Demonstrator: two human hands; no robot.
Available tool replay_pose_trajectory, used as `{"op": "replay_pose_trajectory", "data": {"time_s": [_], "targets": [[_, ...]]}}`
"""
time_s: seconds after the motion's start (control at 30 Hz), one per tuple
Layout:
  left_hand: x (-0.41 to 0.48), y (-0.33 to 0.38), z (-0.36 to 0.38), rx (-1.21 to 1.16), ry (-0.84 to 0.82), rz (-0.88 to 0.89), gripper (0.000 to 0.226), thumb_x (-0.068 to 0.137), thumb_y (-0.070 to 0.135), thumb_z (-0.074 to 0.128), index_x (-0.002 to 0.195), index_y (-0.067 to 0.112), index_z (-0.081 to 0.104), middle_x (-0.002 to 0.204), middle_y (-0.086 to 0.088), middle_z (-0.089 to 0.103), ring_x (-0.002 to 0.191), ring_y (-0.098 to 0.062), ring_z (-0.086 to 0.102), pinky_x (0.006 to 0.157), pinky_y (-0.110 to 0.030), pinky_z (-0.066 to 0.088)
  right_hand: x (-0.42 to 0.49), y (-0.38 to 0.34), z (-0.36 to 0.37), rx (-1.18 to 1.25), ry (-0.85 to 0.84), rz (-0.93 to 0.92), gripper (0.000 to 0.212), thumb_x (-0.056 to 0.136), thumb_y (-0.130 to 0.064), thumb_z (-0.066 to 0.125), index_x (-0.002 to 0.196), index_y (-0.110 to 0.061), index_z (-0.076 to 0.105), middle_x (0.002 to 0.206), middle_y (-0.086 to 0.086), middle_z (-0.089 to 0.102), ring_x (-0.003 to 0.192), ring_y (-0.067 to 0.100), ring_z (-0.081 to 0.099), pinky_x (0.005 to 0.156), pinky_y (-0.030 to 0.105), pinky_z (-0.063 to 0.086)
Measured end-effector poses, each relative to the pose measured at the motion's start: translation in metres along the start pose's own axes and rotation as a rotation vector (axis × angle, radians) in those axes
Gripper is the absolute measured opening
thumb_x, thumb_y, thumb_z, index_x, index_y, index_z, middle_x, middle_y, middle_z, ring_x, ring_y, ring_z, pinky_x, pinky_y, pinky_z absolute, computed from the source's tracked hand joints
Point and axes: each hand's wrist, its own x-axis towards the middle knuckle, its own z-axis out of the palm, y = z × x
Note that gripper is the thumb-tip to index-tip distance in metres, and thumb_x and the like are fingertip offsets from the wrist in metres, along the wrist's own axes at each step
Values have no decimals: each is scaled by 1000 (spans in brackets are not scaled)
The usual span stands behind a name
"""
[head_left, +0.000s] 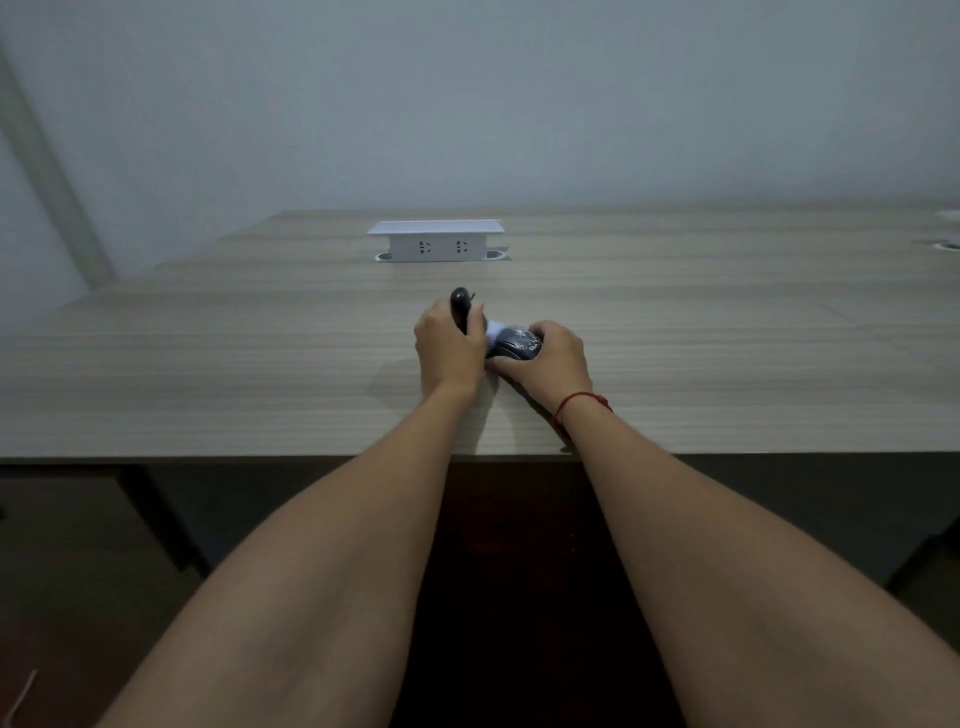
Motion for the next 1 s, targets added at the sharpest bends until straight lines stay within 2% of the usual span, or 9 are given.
{"op": "replay_pose_trajectory", "data": {"time_s": [0.07, 0.2, 0.37, 0.47, 0.57, 0.67, 0.8, 0.9, 1.0], "targets": [[5, -11, -1, 83, -25, -61, 27, 93, 25, 58, 92, -2, 64, 93, -15, 64, 85, -25, 59, 76, -34, 50, 0, 1, -1, -10, -10, -2, 45, 70, -32, 82, 106, -13, 63, 101, 5, 67, 89, 20, 63, 78, 34, 57], [5, -10, -9, 90, -17, -42, 29, 94, 24, 57, 88, -4, 63, 85, -12, 57, 78, -19, 50, 68, -28, 37, 1, 1, 0, -13, -36, -2, 38, 72, -29, 78, 104, -13, 64, 100, 7, 68, 87, 21, 64, 76, 35, 57], [10, 10, -8, -65, 69, 76, 29, 93, 28, 57, 86, 1, 65, 80, -6, 59, 76, -17, 54, 72, -27, 45, 1, -3, 4, -19, 15, 44, 47, 65, -47, 81, 95, -16, 64, 92, 2, 66, 80, 20, 63, 73, 40, 56], [9, 12, 4, 2, -49, 172, 31, 91, 30, 60, 81, 1, 65, 77, -7, 62, 74, -21, 58, 70, -30, 47, 3, -3, 4, -11, 12, 74, 39, 71, -41, 81, 95, -14, 65, 89, 2, 66, 79, 20, 63, 64, 33, 50], [8, -5, 8, 96, -75, 110, 28, 91, 28, 58, 86, 1, 64, 87, -15, 65, 83, -29, 61, 76, -39, 52, 2, -4, 2, -23, 28, 77, 40, 70, -41, 81, 97, -15, 66, 90, 1, 65, 79, 20, 63, 58, 27, 42], [7, -18, 0, 188, -84, 74, 25, 93, 25, 56, 86, 3, 63, 90, -14, 63, 82, -23, 56, 74, -32, 46, 0, -4, 4, -54, 39, 56, 50, 69, -47, 81, 103, -14, 64, 94, 2, 66, 83, 20, 64, 64, 32, 51], [10, -10, -5, 61, -13, 49, 31, 92, 28, 58, 85, -2, 64, 86, -16, 65, 82, -28, 60, 76, -41, 52, 1, -3, 4, -48, 27, 57, 46, 72, -45, 79, 103, -14, 63, 93, 2, 65, 82, 20, 63, 64, 31, 48], [18, 6, -2, -21, 21, 89, 33, 91, 30, 59, 84, -2, 64, 83, -16, 67, 81, -29, 61, 76, -39, 52, 2, -2, 5, -26, 24, 62, 43, 73, -42, 80, 102, -14, 63, 92, 2, 65, 81, 19, 62, 64, 31, 47], [15, 8, 7, 12, -72, 143, 31, 90, 32, 60, 84, 2, 65, 82, -13, 67, 78, -26, 63, 75, -40, 54, 4, -1, 6, -16, 12, 63, 33, 76, -35, 79, 96, -15, 62, 88, 0, 65, 78, 16, 62, 61, 28, 49]]}}
